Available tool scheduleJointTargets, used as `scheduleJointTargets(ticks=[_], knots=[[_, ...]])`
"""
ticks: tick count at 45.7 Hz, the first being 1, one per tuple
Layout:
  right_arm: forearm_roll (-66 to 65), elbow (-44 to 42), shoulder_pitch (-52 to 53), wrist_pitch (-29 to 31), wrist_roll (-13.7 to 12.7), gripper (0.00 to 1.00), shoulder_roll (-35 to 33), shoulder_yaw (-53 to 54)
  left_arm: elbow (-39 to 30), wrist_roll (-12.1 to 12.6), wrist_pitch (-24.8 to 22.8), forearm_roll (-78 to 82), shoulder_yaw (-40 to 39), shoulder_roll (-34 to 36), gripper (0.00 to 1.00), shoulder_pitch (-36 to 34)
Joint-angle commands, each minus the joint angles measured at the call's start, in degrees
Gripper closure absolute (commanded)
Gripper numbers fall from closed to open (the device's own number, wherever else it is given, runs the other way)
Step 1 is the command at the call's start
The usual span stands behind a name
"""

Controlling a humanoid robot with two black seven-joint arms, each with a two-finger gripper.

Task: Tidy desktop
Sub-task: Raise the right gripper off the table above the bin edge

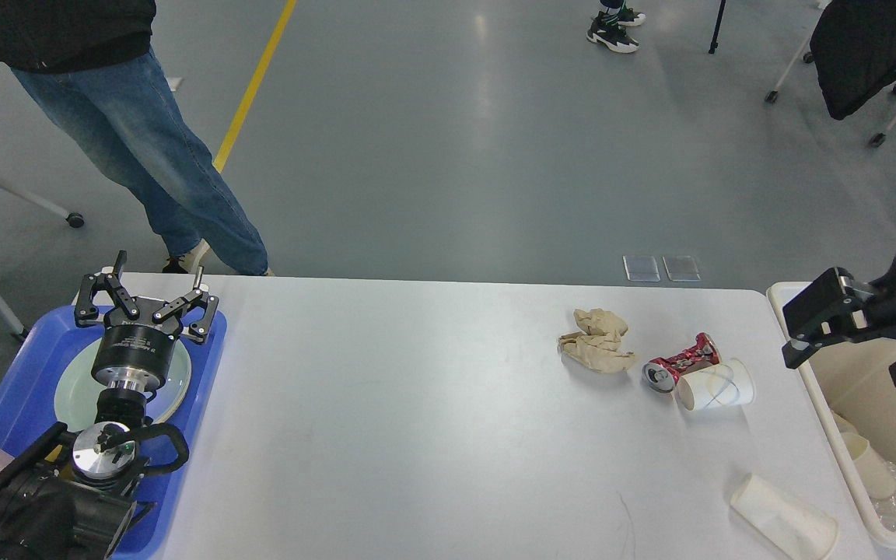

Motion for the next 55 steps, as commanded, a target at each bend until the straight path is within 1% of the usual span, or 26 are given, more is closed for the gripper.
scheduleJointTargets(ticks=[1, 5, 9, 11, 14, 21, 28, 34, 49, 51, 53, 55], knots=[[1.1, 0.0, 0.8, 0.2, -0.2, 0.01, -0.1, -0.5, 0.0, 0.1, -0.1, 0.0, 0.0, 0.0, 0.04, 0.0], [1.1, 0.0, 0.3, 0.2, -0.3, 0.01, -0.6, -0.6, 0.0, 0.1, 0.0, 0.0, 0.0, 0.0, 0.04, 0.0], [0.6, 0.1, -0.7, 0.3, -0.3, 0.04, -1.1, -1.3, 0.0, 0.0, 0.0, 0.0, 0.0, 0.0, 0.04, 0.1], [0.6, 0.0, -1.7, 0.0, -0.3, 0.04, -1.1, -1.6, 0.0, 0.0, 0.0, -0.1, 0.0, 0.0, 0.04, 0.0], [0.9, -0.1, -2.3, -0.4, -0.2, 0.0, -1.2, -1.8, 0.0, 0.0, 0.0, 0.0, 0.0, 0.0, 0.04, 0.0], [2.9, 0.1, -2.2, 1.1, -0.1, 0.0, -1.4, -2.0, 0.0, 0.0, -0.1, -0.1, 0.0, 0.0, 0.04, 0.0], [2.9, -0.1, -1.6, 1.3, -0.2, 0.0, -1.5, -1.9, 0.0, 0.1, 0.0, 0.0, 0.0, 0.0, 0.04, 0.1], [2.7, -2.2, -2.4, 0.2, -0.2, 0.0, -1.3, -1.1, 0.0, 0.1, 0.0, 0.0, 0.0, 0.0, 0.04, 0.1], [2.3, -2.4, -3.1, -2.3, -0.1, 0.0, -1.8, -1.5, 0.0, 0.1, 0.0, -0.1, 0.0, 0.0, 0.04, 0.0], [1.4, -2.3, -3.1, -2.6, 0.3, 0.04, -1.8, -1.4, 0.0, 0.1, -0.1, 0.0, 0.0, 0.0, 0.04, 0.0], [-1.0, -2.3, -4.0, -3.4, 0.7, 0.1, -1.7, -1.3, 0.0, 0.1, -0.1, 0.0, 0.0, 0.0, 0.04, 0.1], [-3.7, -2.2, -6.2, -5.1, 1.2, 0.12, -1.5, -1.0, 0.0, 0.1, -0.1, 0.0, 0.0, 0.0, 0.04, 0.1]])
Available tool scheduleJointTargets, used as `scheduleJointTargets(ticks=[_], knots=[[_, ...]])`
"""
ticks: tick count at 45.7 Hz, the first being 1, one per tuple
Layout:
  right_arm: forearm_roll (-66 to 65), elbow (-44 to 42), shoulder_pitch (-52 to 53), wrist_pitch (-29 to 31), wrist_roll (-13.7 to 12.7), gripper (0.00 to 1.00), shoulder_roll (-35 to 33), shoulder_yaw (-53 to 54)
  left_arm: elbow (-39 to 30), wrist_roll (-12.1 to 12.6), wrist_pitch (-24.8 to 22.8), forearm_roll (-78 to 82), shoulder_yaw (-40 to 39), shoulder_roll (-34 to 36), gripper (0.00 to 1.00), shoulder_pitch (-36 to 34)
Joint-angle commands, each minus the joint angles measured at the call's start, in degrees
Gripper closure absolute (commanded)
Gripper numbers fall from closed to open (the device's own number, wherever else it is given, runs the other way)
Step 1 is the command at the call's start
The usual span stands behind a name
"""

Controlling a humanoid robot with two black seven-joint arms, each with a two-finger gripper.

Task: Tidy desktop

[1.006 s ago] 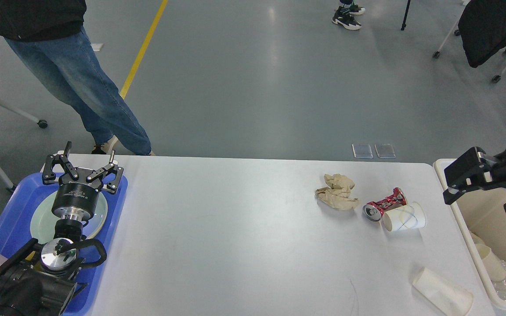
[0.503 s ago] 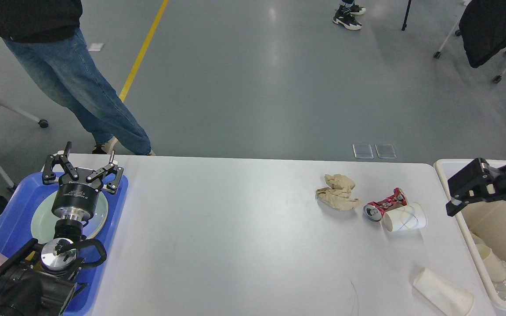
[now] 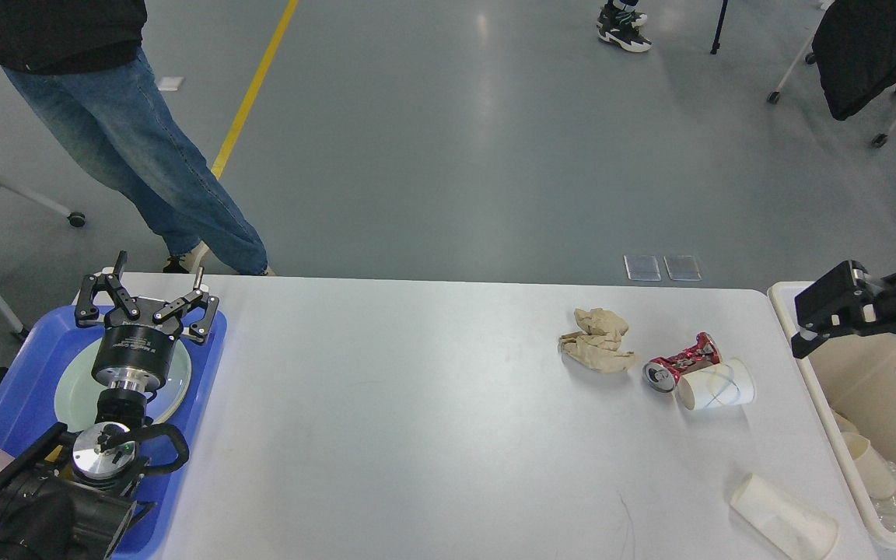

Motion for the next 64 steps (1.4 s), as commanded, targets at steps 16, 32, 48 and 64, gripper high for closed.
scheduleJointTargets(ticks=[16, 32, 48, 64], knots=[[-28.0, 0.3, -20.6, -27.3, 14.6, 0.11, 0.5, 0.0, 0.0, 0.0, 0.0, 0.0, 0.0, 0.0, 0.04, 0.0], [-51.0, -2.0, -43.4, -47.4, 14.4, 0.12, 2.0, -1.1, 0.0, 0.0, -0.1, 0.0, 0.0, 0.0, 0.04, 0.0], [-51.0, -11.3, -54.8, -53.1, 13.4, 0.11, 6.2, 1.1, 0.1, -0.1, 0.0, 0.0, 0.0, 0.0, 0.04, -0.1], [-50.0, -16.0, -60.0, -53.6, 13.4, 0.08, 8.7, 2.2, 0.1, -0.1, -0.1, 0.0, 0.0, 0.0, 0.04, 0.0]])
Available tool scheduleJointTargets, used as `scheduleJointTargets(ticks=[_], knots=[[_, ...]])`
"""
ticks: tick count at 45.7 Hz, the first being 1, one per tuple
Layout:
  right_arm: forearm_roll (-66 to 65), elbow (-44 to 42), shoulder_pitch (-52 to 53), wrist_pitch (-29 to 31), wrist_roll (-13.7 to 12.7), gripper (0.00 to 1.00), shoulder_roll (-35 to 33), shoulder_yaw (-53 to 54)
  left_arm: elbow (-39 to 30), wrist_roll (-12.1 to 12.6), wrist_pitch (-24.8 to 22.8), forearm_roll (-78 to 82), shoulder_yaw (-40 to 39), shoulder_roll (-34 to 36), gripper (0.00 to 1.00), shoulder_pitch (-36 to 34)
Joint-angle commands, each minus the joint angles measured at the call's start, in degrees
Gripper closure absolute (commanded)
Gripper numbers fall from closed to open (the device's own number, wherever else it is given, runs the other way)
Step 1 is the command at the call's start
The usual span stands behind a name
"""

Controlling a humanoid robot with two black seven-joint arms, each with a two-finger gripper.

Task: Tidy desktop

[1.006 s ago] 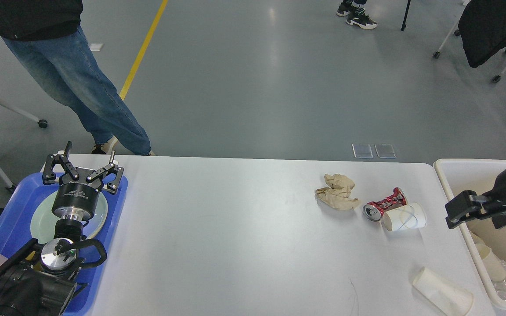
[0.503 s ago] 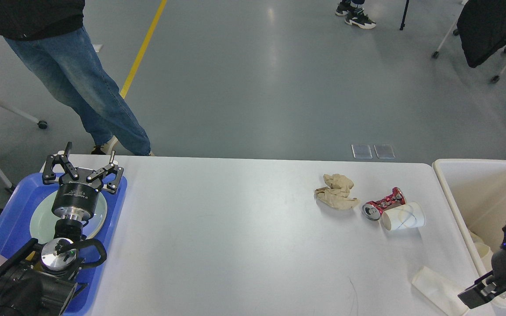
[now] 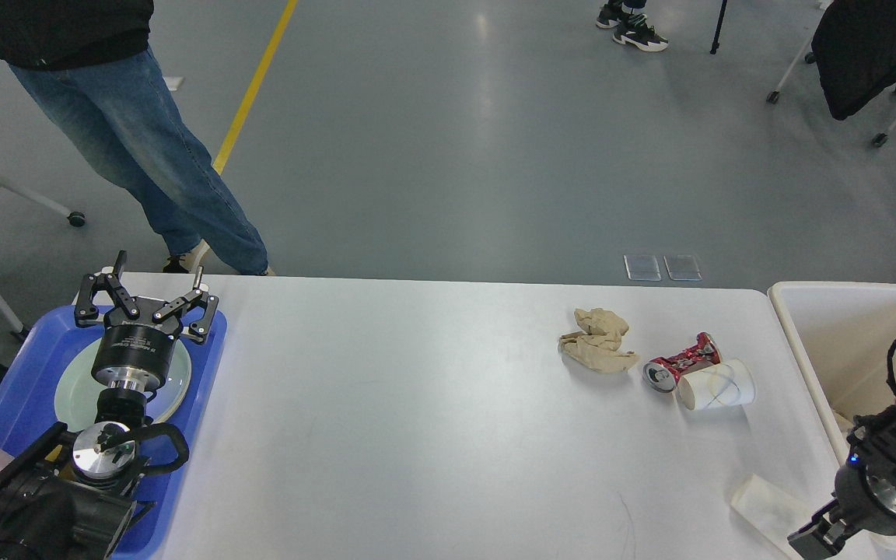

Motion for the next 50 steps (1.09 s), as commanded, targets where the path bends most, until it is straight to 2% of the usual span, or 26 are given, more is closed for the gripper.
scheduleJointTargets(ticks=[1, 25, 44, 47, 50], knots=[[0.3, -2.1, -2.2, 0.0, 0.0, 0.08, 0.2, 1.0, 0.0, 0.0, 0.0, 0.0, 0.0, 0.0, 0.04, 0.0], [4.1, -9.7, -10.5, 0.0, 0.0, 0.05, 2.6, 7.5, 0.0, 0.0, 0.0, 0.0, 0.0, 0.0, 0.04, 0.0], [4.2, -12.6, -13.0, 0.1, 0.0, 0.04, 2.9, 7.7, -0.1, 0.0, 0.0, 0.0, 0.0, -0.1, 0.04, 0.0], [4.2, -12.7, -13.1, 0.1, 0.0, 0.06, 2.9, 7.8, -0.1, 0.0, 0.0, 0.0, 0.0, 0.0, 0.04, 0.0], [4.3, -12.7, -13.1, 0.1, 0.0, 0.13, 2.9, 7.8, -0.1, 0.0, -0.1, 0.0, 0.0, -0.1, 0.04, 0.0]])
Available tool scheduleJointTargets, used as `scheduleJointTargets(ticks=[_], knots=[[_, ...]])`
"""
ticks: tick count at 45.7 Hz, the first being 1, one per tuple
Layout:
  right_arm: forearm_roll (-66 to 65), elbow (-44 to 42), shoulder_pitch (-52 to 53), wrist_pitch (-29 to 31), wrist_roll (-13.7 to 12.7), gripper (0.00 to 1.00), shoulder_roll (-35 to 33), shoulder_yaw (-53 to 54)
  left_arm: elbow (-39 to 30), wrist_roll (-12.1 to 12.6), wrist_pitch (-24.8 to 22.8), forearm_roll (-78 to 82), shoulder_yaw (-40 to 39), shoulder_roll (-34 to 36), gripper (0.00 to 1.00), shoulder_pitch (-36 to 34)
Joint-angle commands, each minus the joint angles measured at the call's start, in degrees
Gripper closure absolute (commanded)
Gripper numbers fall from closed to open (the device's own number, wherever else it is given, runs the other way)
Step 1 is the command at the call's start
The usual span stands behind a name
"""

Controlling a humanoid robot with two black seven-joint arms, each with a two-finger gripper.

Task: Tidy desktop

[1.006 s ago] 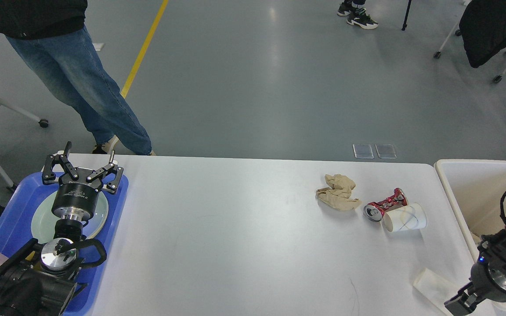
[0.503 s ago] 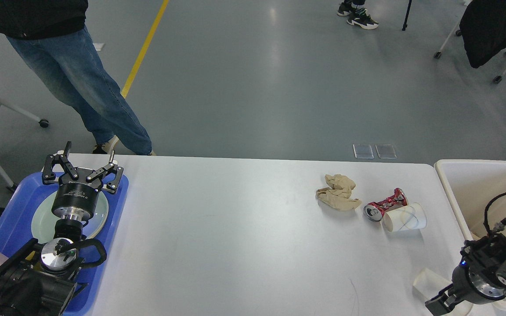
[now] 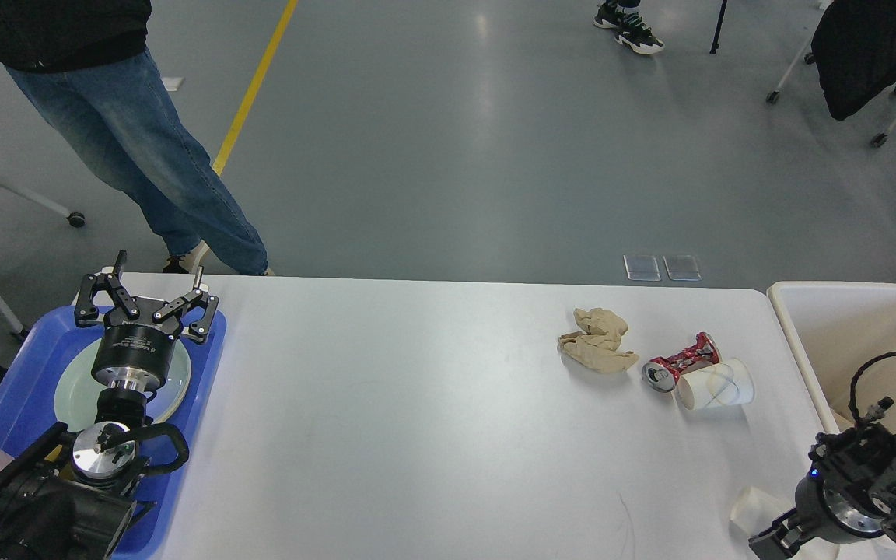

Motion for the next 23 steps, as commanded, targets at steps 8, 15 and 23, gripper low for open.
scheduleJointTargets(ticks=[8, 15, 23], knots=[[0.7, -0.2, -0.1, -0.1, 0.0, 0.34, 0.0, 0.6, 0.0, 0.0, 0.0, 0.0, -0.1, 0.0, 0.04, 0.0], [1.0, -0.2, -0.1, 0.7, 0.0, 0.72, 0.4, 0.7, 0.0, 0.0, 0.0, 0.0, 0.0, 0.0, 0.04, 0.0], [3.4, 0.2, 0.2, 1.4, 0.0, 1.0, 0.4, 1.2, 0.0, 0.0, 0.0, 0.0, 0.0, 0.0, 0.04, 0.0]])
